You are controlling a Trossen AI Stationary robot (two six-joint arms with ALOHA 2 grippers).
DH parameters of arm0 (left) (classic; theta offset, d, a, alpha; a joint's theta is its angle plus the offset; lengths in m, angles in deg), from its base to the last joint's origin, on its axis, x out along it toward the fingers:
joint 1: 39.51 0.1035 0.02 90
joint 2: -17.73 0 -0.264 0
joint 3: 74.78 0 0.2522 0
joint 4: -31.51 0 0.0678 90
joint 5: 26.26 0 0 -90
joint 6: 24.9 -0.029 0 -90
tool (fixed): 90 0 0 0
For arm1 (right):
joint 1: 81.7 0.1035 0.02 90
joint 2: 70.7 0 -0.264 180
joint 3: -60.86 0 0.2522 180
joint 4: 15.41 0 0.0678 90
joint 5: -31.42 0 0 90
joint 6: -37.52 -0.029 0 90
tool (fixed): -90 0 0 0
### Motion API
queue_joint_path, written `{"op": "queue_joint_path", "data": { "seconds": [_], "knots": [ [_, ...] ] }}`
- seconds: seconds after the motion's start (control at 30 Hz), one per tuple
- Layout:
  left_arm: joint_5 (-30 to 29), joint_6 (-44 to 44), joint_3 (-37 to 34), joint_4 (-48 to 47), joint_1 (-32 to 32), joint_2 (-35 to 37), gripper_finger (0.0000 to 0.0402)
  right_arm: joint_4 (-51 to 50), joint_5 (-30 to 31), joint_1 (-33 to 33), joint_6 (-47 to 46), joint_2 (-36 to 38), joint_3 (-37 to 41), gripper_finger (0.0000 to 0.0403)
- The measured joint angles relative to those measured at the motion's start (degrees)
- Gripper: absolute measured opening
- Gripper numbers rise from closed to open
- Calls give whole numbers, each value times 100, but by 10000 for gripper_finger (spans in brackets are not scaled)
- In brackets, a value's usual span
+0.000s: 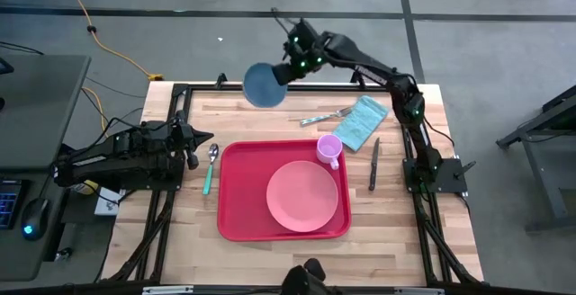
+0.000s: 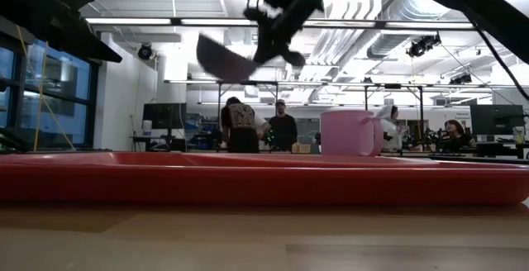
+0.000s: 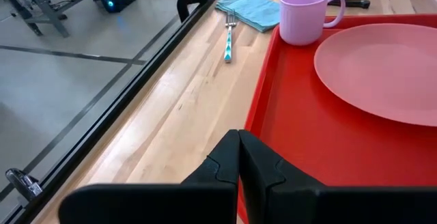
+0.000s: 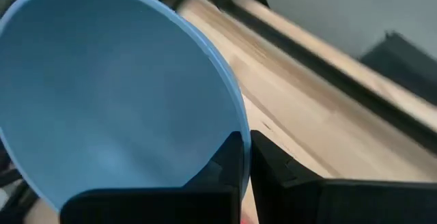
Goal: Set up tray
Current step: Put the blue bowl on top of the pink plate
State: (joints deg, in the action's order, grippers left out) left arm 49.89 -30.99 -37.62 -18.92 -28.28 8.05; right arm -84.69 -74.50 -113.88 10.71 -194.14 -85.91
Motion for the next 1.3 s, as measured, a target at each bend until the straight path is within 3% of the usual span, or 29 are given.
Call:
{"op": "queue_joint_path", "data": {
  "seconds": [0.07,0.2,0.43,0.8,0.97,1.3],
  "knots": [
    [0,0,0,0,0,2,40,17,-124,44,55,131,-172,0],
    [0,-2,0,2,1,0,40,536,-626,106,-109,891,440,0],
    [21,-4,-1,4,1,1,40,243,-900,429,-214,1799,634,0],
    [29,16,0,6,2,2,40,-1888,-938,1777,-929,2262,638,0],
    [33,29,0,7,0,0,40,-2720,-434,2403,-1335,2238,645,0],
    [44,31,-2,7,0,0,40,-3382,1393,3403,-2302,1784,642,0]
  ]
}}
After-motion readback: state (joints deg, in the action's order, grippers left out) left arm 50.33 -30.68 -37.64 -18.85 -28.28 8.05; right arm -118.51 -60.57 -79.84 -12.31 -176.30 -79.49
